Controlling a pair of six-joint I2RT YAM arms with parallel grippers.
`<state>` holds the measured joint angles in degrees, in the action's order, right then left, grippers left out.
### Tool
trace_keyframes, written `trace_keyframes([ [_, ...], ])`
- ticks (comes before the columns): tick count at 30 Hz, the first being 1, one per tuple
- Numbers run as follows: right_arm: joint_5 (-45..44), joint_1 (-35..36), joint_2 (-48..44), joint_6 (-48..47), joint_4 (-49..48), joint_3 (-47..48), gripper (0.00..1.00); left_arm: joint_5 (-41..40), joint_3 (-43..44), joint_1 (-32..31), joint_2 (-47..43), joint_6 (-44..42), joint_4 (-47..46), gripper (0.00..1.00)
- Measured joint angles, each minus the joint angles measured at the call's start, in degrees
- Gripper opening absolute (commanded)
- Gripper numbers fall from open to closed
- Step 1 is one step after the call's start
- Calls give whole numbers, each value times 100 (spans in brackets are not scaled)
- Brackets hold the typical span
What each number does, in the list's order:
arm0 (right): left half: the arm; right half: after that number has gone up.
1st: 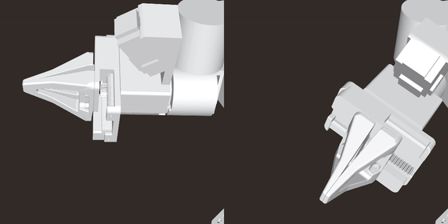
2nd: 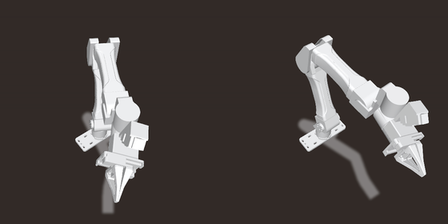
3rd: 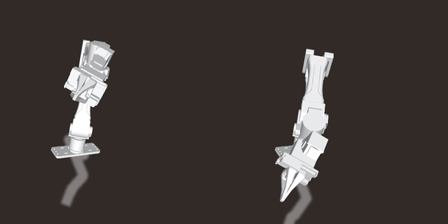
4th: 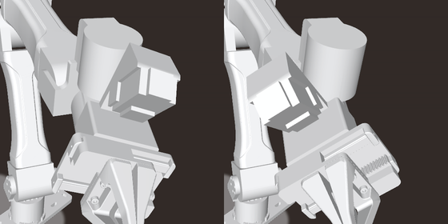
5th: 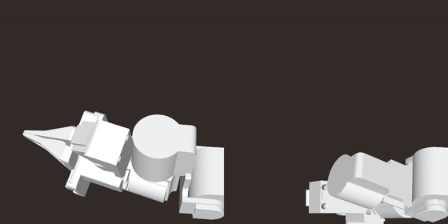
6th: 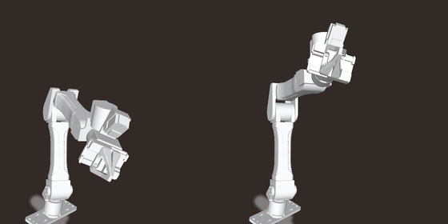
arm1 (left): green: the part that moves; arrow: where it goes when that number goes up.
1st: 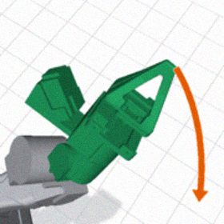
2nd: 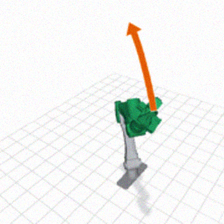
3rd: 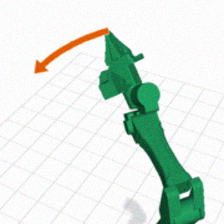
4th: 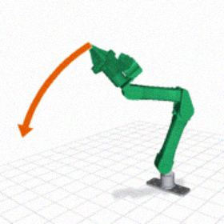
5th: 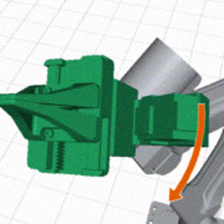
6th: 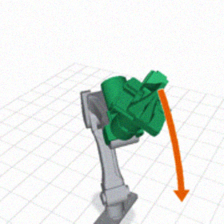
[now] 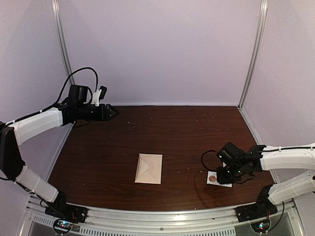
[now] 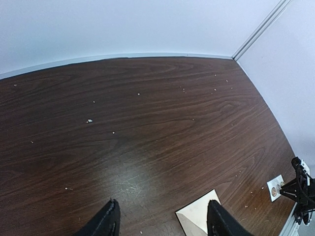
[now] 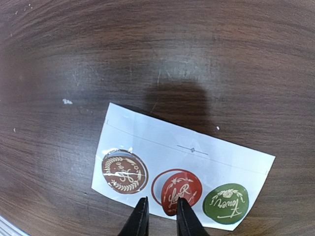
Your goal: Place the letter into the envelope and seal it
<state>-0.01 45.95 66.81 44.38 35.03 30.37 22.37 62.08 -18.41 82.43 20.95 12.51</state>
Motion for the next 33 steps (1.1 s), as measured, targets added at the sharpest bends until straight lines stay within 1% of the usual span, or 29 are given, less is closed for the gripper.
trace_keyframes([
  [3, -26, 31, 13, 20, 11, 2, 14, 17, 0, 0, 2, 0, 0, 62],
  [9, -101, 59, 48, 81, 33, 2, 9, 52, 0, 0, 15, 0, 0, 62],
  [16, -192, 74, 83, 105, 48, 15, 0, 59, 0, 0, 17, 0, 0, 62],
  [21, -232, 105, -42, 131, 46, 24, 0, 72, -4, 0, 17, 0, -2, 62],
  [33, -535, 107, -1010, 369, 61, 149, 0, 142, -39, 0, 17, 0, -2, 62],
])
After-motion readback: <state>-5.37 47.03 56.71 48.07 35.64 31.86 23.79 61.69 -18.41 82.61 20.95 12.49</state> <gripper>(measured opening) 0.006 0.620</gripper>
